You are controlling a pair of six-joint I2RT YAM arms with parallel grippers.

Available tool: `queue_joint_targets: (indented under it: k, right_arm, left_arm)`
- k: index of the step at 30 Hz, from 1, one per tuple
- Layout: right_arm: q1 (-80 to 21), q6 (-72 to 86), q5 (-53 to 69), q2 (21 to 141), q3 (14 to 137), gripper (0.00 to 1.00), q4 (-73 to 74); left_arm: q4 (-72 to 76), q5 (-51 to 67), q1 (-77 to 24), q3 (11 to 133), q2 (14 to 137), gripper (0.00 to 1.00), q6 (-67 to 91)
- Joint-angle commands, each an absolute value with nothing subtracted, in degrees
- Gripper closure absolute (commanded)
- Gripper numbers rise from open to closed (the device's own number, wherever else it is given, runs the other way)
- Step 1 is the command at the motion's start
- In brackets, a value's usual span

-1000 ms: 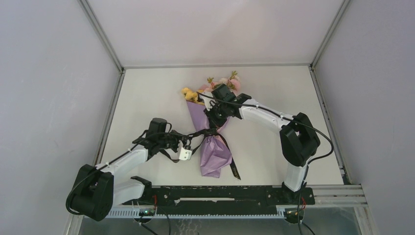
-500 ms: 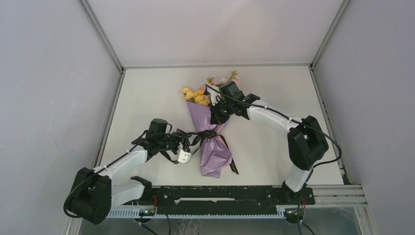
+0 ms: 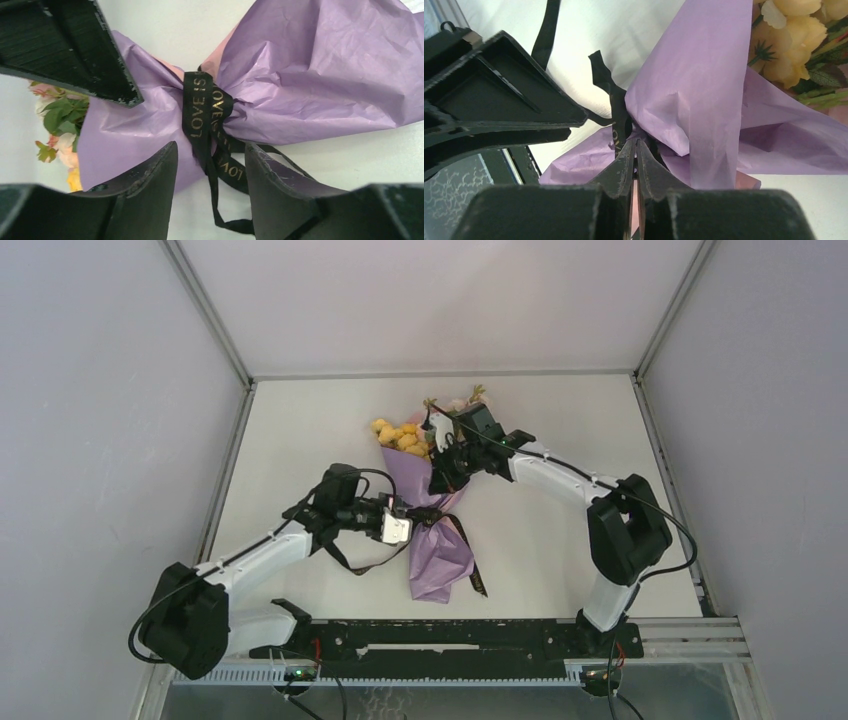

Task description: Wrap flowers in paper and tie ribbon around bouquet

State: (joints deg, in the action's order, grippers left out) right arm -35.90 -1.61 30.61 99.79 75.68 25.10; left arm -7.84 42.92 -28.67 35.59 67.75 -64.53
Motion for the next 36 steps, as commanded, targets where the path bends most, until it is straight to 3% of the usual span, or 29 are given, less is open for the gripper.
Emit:
queue_joint_targets:
  k: [1, 7, 14, 22, 31, 36]
  right_arm:
    - [-35.4, -3.2, 36.7, 101.6, 76.2, 0.88, 25.1]
    - [-35.4, -6.7, 39.0, 105.9, 79.5, 0.87, 29.1]
    - [-35.5, -7.9, 41.2, 108.8, 80.2, 0.85, 30.2]
    - [-35.6, -8.9, 44.7, 109.8, 80.2, 0.83, 30.1]
    - [-35.6, -9.3, 47.6, 110.5, 80.2, 0.79, 30.0]
    - [-36.1, -8.9, 47.9, 111.5, 80.2, 0.73, 29.5]
  left_arm:
    - [-9.9, 42.0, -30.3, 36.8, 68.8, 0.41, -71.8]
    - [-3.0, 41.4, -33.0, 36.1, 69.9, 0.27, -68.0]
    - [8.6, 34.6, -35.5, 32.3, 74.3, 0.29, -68.1]
    - [10.7, 31.1, -35.7, 30.3, 76.7, 0.54, -73.1]
    - [14.2, 29.7, -35.7, 29.9, 77.3, 0.90, -72.8]
    - [14.4, 29.9, -35.6, 29.9, 77.2, 1.00, -72.8]
